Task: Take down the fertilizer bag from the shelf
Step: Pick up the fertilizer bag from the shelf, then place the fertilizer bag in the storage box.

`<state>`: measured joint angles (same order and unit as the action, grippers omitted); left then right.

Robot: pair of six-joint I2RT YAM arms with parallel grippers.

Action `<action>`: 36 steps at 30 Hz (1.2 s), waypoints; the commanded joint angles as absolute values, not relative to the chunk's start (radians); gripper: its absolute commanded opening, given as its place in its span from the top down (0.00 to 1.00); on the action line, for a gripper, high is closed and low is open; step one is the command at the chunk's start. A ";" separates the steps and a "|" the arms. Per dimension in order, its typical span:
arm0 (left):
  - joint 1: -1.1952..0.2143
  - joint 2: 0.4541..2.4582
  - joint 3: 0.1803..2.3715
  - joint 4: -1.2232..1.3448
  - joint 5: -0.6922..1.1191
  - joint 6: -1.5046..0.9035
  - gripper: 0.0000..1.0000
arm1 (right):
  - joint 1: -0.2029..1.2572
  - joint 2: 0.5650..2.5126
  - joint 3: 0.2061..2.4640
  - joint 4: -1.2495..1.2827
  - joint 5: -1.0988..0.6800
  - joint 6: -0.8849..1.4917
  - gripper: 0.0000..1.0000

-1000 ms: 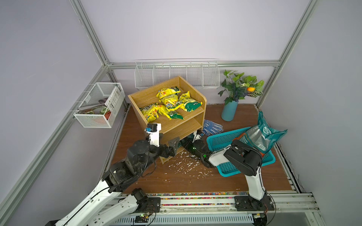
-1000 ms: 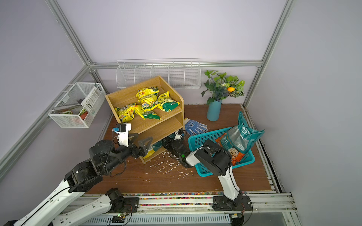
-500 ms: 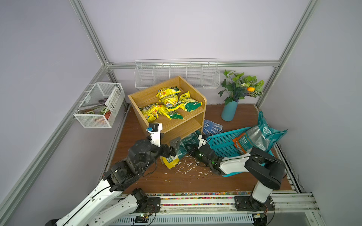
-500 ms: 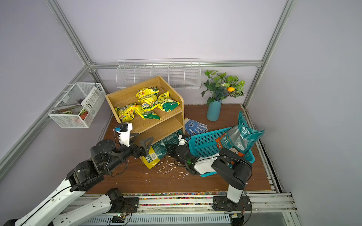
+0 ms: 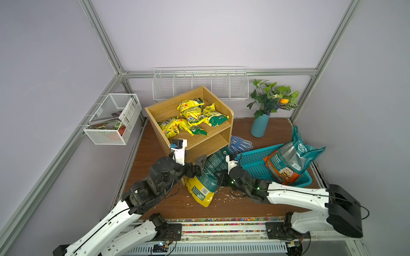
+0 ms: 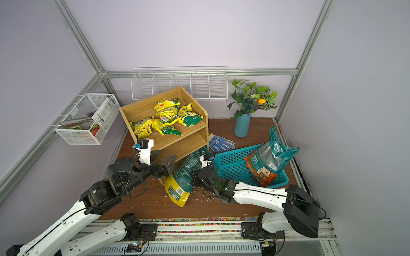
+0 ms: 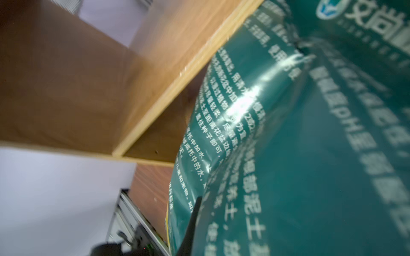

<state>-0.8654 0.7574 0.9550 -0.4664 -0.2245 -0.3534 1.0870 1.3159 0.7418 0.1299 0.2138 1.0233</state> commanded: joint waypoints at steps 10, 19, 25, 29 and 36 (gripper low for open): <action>-0.841 0.779 0.948 -0.440 -0.229 -0.331 0.00 | 1.077 1.118 1.076 -0.213 0.197 0.621 1.00; -0.841 0.867 0.951 -0.418 -0.077 -0.342 0.01 | 1.004 1.012 1.222 -0.430 0.226 0.486 1.00; -0.841 0.911 0.961 -0.389 -0.029 -0.356 0.01 | 0.997 0.961 1.315 -0.544 0.305 0.398 1.00; -0.842 0.941 0.966 -0.378 -0.007 -0.359 0.01 | 0.996 0.925 1.363 -0.595 0.399 0.323 1.00; -0.842 0.986 0.975 -0.361 0.027 -0.361 0.01 | 0.953 0.842 1.375 -0.582 0.547 0.107 1.00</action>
